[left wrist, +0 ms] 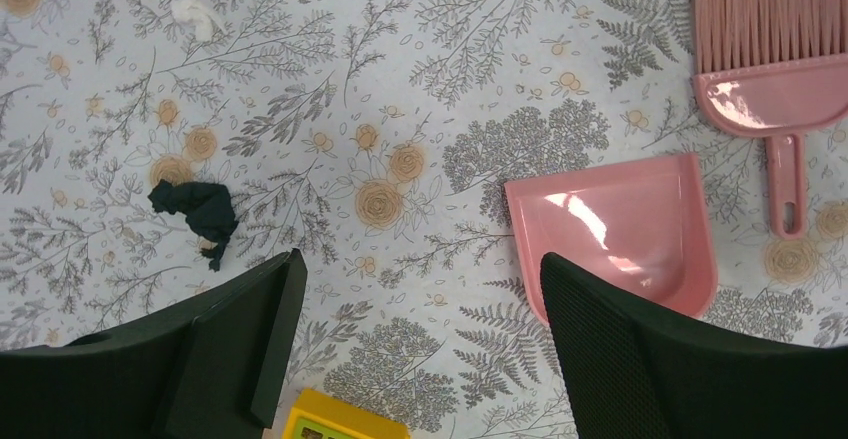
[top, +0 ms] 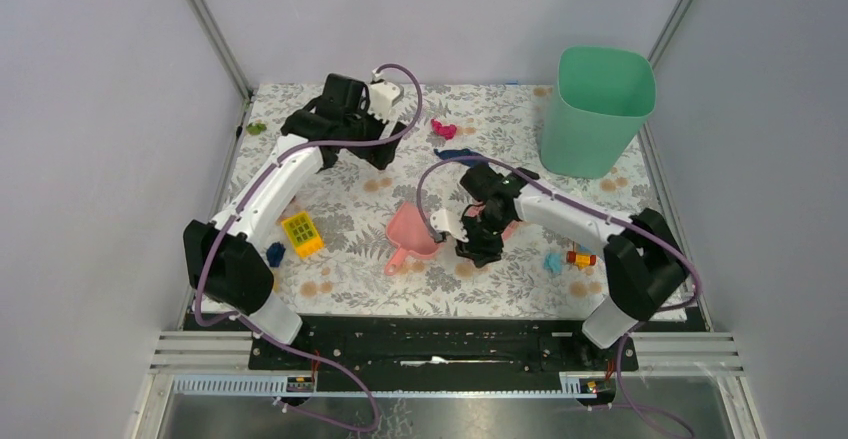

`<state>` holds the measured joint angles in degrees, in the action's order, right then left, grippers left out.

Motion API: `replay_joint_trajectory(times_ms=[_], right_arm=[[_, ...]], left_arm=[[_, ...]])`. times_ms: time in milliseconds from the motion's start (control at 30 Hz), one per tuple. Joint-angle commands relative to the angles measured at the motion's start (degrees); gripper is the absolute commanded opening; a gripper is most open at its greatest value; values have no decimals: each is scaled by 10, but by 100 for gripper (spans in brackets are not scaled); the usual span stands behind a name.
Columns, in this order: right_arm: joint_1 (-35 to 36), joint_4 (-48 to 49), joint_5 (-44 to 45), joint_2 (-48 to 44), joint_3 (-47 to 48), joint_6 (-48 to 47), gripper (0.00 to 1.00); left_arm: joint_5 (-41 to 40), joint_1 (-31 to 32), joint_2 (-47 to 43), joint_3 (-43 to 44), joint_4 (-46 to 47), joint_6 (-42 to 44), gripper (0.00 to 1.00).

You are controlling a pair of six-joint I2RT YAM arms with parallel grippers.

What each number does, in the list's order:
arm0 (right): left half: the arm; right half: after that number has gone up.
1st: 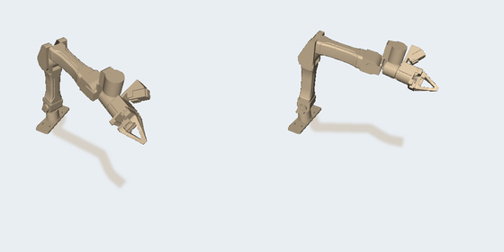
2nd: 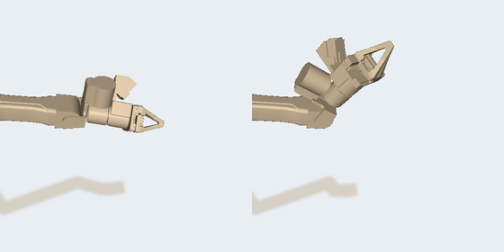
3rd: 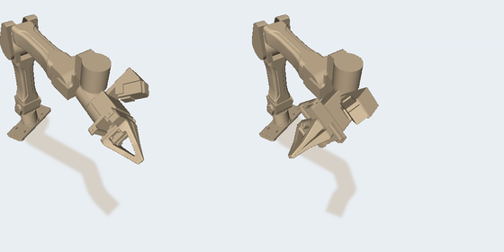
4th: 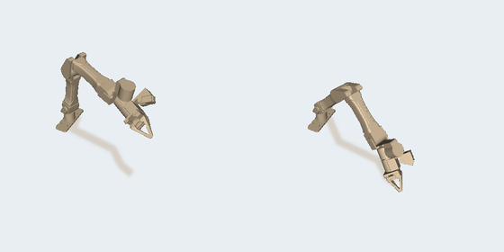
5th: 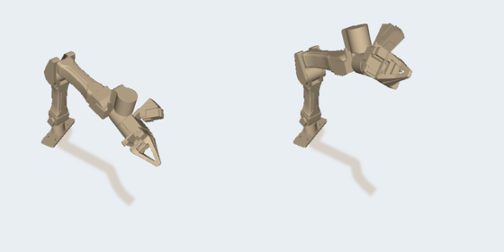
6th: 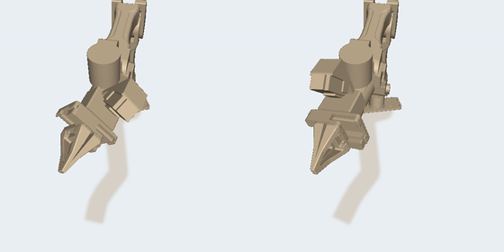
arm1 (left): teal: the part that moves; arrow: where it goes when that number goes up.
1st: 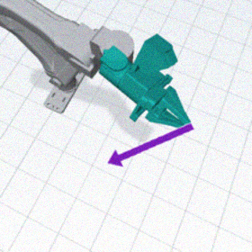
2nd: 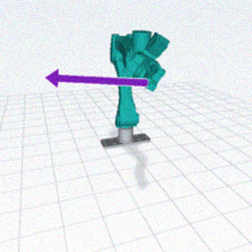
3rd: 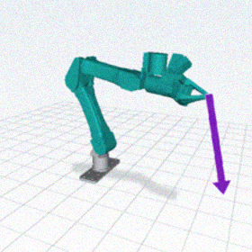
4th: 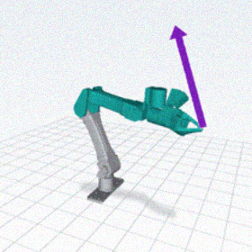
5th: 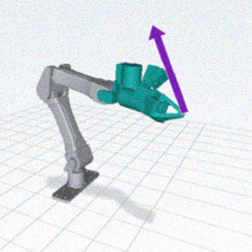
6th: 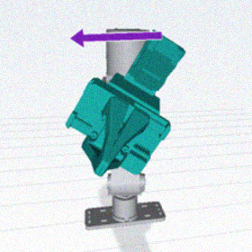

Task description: Sweep away the paper scraps from the table

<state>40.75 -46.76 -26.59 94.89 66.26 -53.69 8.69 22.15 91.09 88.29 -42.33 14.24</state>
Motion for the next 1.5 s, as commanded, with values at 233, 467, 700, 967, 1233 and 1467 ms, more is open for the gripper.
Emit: replay_joint_trajectory(times_ms=[233,467,700,967,1233,1467], right_arm=[[-4,19,11,-30,-26,-291,46],[-4,17,38,40,2,-339,45],[-6,27,93,80,-9,-378,54],[-8,25,86,82,-10,-385,53],[-8,-7,77,72,29,-408,55],[-10,8,93,99,30,-424,63]], left_arm=[[-14,-27,-32,-12,37,-72,98],[-2,-38,-66,-42,27,-78,98],[11,-64,-88,-68,23,-81,98],[29,-83,-95,-75,24,-84,98],[50,-94,-89,-75,27,-83,98],[64,-101,-94,-88,29,-88,99]])
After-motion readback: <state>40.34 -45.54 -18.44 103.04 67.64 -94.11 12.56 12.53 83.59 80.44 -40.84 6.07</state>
